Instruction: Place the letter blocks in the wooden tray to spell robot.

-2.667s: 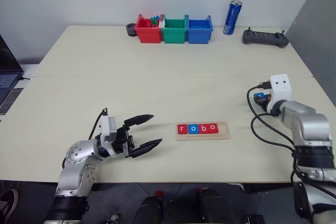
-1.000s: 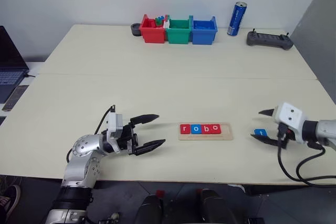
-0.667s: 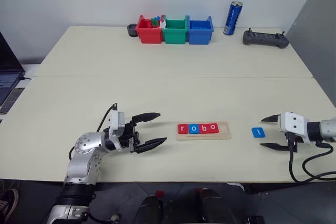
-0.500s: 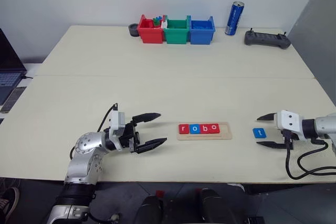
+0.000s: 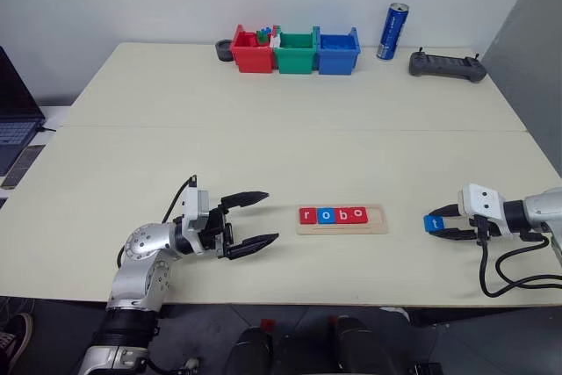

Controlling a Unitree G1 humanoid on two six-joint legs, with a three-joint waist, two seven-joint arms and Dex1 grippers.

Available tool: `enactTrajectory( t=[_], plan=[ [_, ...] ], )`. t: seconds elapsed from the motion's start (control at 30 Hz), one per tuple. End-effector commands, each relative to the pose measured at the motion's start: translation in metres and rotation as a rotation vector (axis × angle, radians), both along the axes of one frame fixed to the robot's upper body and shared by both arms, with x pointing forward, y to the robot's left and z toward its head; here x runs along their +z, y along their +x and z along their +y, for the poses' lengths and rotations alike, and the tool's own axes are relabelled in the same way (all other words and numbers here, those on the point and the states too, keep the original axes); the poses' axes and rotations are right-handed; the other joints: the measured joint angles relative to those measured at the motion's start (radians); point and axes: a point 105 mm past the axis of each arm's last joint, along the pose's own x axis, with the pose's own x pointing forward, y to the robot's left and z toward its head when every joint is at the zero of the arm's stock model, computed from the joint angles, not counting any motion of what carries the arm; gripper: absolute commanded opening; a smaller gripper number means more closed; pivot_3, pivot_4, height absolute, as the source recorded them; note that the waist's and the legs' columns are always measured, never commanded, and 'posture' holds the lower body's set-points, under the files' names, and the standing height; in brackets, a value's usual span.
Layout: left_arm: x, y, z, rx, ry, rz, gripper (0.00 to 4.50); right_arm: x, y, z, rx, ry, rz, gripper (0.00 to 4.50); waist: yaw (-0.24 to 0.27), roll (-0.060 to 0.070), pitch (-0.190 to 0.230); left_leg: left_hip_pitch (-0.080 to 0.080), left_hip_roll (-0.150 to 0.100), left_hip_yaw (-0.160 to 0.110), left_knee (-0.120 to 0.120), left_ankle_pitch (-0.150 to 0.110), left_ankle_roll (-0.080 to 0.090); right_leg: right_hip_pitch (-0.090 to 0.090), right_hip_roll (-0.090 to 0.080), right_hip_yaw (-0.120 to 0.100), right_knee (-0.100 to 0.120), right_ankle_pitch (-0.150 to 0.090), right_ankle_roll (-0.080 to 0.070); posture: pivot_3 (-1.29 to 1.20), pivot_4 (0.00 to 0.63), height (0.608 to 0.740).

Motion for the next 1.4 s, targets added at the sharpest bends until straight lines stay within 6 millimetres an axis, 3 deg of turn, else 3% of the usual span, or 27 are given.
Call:
enactTrajectory(
  t=[0.03,0.27,0.53,0.83,1.4],
  plan=[
    [0.007,-0.002,0.001,-0.001,-0.003,-0.037,4.50,0.016,0.009,0.005,0.000,0.019,-0.062,1.48,0.000,0.000,0.000,0.000,0.000,0.000,0.000,0.000,0.000,0.000,0.000,0.000,0.000,0.000,0.000,0.00,0.150,0.740],
    [0.008,-0.001,-0.001,-0.004,-0.009,-0.042,4.50,0.036,0.013,0.040,0.042,0.119,-0.103,1.48,0.000,0.000,0.000,0.000,0.000,0.000,0.000,0.000,0.000,0.000,0.000,0.000,0.000,0.000,0.000,0.00,0.150,0.740],
    [0.008,-0.001,-0.001,-0.007,-0.006,-0.044,4.50,0.034,0.011,0.080,0.118,0.170,-0.107,1.48,0.002,0.000,0.000,-0.001,0.000,-0.001,0.000,0.000,0.000,0.000,0.000,-0.001,0.000,0.000,0.000,0.00,0.150,0.740],
    [0.008,-0.003,-0.001,-0.004,-0.004,-0.043,4.50,0.021,0.013,0.094,0.160,0.133,-0.115,1.48,0.001,0.000,0.000,-0.001,0.000,-0.001,0.000,0.000,0.000,0.000,0.000,-0.001,0.000,0.000,0.000,0.00,0.150,0.740],
    [0.008,-0.005,0.001,0.016,-0.002,-0.042,4.50,0.015,0.019,0.095,0.216,0.066,-0.117,1.48,0.001,0.000,0.000,-0.001,0.000,-0.002,0.000,0.000,0.000,-0.001,0.000,-0.001,0.000,0.000,0.000,0.00,0.150,0.740]
  ],
)
